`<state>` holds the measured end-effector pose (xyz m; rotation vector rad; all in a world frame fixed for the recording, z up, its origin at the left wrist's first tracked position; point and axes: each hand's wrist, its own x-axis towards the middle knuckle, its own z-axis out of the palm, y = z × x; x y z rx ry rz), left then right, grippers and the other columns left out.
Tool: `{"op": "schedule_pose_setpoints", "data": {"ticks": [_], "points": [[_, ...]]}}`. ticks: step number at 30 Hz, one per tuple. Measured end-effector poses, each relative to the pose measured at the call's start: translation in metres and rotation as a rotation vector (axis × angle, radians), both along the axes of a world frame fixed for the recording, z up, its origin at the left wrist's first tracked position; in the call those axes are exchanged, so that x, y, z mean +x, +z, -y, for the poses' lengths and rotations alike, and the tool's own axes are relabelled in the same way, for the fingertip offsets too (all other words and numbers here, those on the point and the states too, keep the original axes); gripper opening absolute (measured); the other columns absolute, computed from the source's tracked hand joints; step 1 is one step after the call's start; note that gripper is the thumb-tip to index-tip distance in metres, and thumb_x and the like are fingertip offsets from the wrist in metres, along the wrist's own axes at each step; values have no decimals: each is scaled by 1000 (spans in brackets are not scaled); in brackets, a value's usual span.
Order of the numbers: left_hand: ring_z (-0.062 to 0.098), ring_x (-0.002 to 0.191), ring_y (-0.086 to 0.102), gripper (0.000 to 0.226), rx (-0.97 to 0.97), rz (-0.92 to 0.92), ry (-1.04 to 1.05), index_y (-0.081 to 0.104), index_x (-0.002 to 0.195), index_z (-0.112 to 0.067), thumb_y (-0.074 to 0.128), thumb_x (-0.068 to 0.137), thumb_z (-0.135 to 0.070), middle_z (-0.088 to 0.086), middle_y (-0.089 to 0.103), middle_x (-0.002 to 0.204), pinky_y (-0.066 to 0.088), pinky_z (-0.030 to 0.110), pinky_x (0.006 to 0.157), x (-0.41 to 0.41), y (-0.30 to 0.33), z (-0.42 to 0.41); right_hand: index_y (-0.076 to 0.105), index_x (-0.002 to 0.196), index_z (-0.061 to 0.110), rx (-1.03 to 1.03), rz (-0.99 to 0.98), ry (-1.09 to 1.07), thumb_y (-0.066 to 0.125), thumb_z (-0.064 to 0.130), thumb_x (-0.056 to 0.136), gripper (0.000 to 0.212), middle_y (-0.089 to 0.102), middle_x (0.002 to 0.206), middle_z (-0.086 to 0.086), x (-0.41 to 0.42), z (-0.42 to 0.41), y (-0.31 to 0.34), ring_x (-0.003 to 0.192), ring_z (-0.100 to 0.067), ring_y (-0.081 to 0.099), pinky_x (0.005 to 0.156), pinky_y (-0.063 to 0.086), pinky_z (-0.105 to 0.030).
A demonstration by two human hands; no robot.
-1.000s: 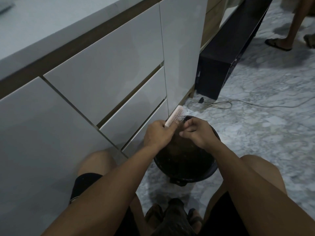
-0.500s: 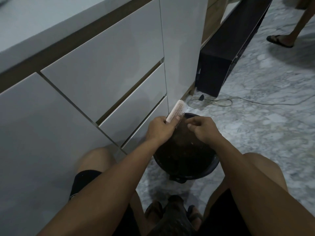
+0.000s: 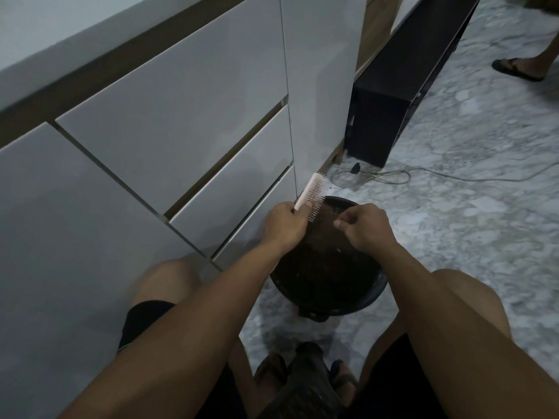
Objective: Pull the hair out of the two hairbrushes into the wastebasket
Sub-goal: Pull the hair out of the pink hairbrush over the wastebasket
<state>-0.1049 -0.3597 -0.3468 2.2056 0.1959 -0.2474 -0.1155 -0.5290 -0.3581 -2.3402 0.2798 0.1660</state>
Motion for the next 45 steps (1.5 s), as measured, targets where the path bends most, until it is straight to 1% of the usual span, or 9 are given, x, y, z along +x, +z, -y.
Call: {"op": "schedule_pose_setpoints", "data": {"ticks": [7,11,15,20,24,27,31,35,45], "points": [[34,86,69,45,-4,-50,-13,67,94,-4,53,96,-46,17,71,97,53,34,66,-6,-6,-2,79,94,19,-197,-65,-67,69,22,84,14,75,99,-7,-1,9,-2,94,-26,66,82,54,-38],[35,87,69,43,-27,-89,-13,64,90,-7,53,94,-49,16,71,96,57,41,73,-10,-7,5,78,93,17,-224,-90,-113,67,22,85,15,73,98,-10,-6,12,-5,94,-30,66,79,52,-35],[35,80,67,40,-59,-155,-16,65,99,-8,52,94,-45,17,70,99,54,33,62,-11,-2,12,73,95,19,126,-78,-133,72,13,80,16,71,97,0,-3,10,-4,98,-21,65,88,52,-34],[25,57,58,26,-123,-227,-43,67,89,-8,48,90,-25,12,65,76,46,32,56,-14,8,18,41,134,14,662,-186,-148,64,-10,75,67,59,124,-4,-5,6,6,113,-22,57,74,51,-31],[20,53,56,17,-129,-243,-90,63,96,-4,49,90,-11,13,64,78,45,29,52,-17,12,22,22,149,17,610,-210,-111,72,-1,79,88,62,126,-10,-5,5,6,115,-26,60,96,51,-43],[18,53,56,12,-110,-227,-94,62,94,-7,50,92,-9,13,63,82,45,27,50,-16,5,22,39,142,8,439,-179,-81,77,9,78,75,68,110,-8,-6,6,5,103,-22,64,93,50,-36],[36,86,68,22,-40,-185,-67,66,104,-3,50,96,-15,20,69,102,58,43,74,-14,-4,22,76,95,11,246,-167,12,70,19,86,13,72,74,7,-9,11,2,91,-16,67,100,47,-42],[37,112,62,27,12,-158,-26,64,117,-2,47,100,-15,20,65,120,54,45,90,-15,-5,20,78,85,12,148,-139,18,68,18,88,12,71,71,4,-7,15,1,87,-14,66,98,47,-36],[34,111,62,28,149,-65,45,67,115,-2,48,101,-17,18,67,120,45,32,78,-18,-11,24,76,76,15,114,-142,118,66,8,87,16,70,65,6,-10,16,4,79,-12,67,85,48,-27]]}}
